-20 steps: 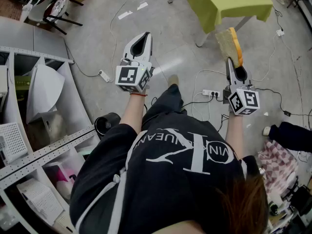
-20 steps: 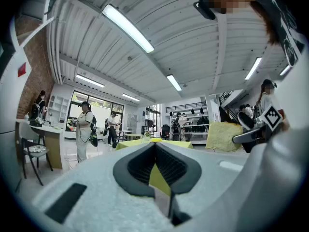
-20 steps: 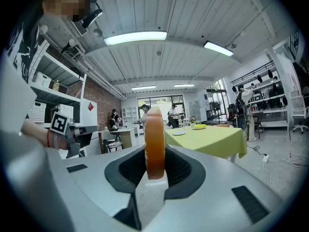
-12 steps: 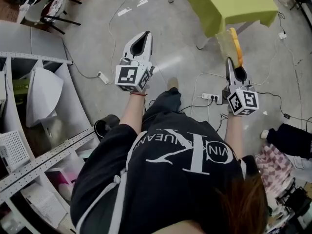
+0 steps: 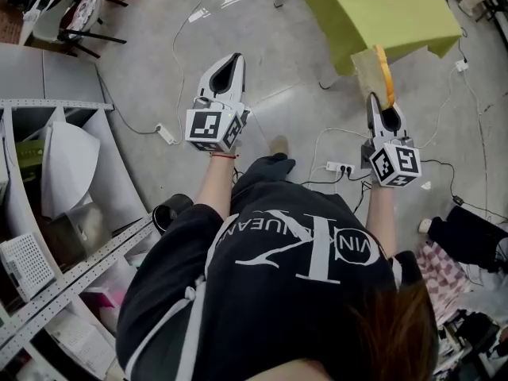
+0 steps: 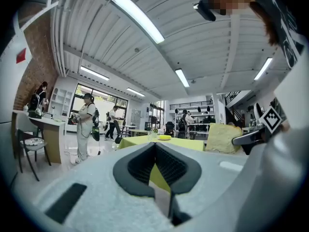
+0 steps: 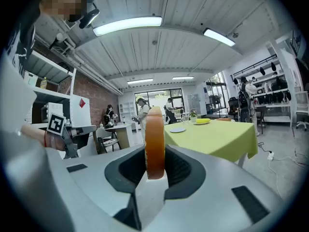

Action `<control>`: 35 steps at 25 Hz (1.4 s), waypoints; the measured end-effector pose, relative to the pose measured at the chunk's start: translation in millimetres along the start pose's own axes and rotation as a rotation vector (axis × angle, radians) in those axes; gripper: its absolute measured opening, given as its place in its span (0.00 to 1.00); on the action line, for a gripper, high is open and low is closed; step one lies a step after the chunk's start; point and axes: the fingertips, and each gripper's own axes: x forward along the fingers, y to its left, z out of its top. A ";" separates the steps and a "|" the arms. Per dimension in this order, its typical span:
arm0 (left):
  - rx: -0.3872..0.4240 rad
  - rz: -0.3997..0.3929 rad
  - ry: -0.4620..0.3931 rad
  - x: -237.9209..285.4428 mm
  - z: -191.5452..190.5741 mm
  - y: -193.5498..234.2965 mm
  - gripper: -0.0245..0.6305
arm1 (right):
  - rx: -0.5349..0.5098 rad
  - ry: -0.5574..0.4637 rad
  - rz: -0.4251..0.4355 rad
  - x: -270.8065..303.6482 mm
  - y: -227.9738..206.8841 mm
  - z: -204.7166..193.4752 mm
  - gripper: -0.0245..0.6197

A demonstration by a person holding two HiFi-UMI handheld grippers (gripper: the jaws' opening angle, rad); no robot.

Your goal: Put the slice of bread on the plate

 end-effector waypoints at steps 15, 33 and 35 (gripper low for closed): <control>-0.040 -0.006 -0.006 63.9 3.5 52.8 0.05 | 0.002 0.011 -0.002 86.4 -16.6 24.7 0.18; -0.061 -0.009 0.029 169.1 0.0 113.2 0.05 | 0.056 0.012 0.020 204.3 -50.6 41.9 0.18; -0.058 -0.016 0.027 191.2 5.0 118.4 0.05 | 0.062 0.002 0.025 221.4 -59.1 49.8 0.18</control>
